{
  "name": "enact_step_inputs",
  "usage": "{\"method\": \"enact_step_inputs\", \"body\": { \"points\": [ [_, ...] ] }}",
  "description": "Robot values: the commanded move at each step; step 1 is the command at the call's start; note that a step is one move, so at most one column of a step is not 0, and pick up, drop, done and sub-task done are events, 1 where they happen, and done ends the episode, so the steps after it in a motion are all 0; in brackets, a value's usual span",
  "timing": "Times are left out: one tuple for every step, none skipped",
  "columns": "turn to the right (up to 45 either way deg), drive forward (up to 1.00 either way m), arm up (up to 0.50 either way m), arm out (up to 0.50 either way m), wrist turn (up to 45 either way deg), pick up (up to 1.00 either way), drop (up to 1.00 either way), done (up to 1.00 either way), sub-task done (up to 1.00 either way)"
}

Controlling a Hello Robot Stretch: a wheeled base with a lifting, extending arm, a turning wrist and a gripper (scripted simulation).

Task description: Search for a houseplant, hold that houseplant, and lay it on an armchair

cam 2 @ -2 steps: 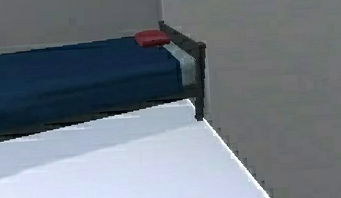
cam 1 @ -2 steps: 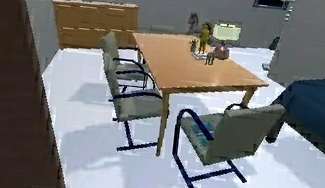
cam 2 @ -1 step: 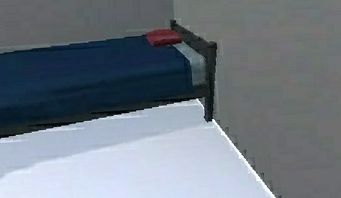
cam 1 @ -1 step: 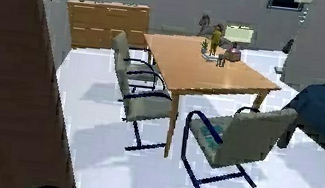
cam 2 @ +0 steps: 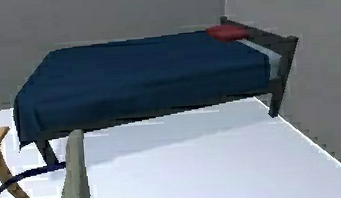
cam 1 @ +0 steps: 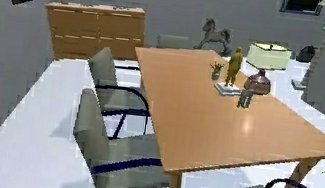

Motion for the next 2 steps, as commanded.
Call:
{"method": "enact_step_inputs", "body": {
  "points": [
    [45.0, 0.00, 0.00, 0.00, 0.0, 0.00, 0.00, 0.00, 0.00],
    [45.0, 0.00, 0.00, 0.00, 0.0, 0.00, 0.00, 0.00, 0.00]
  ]
}}
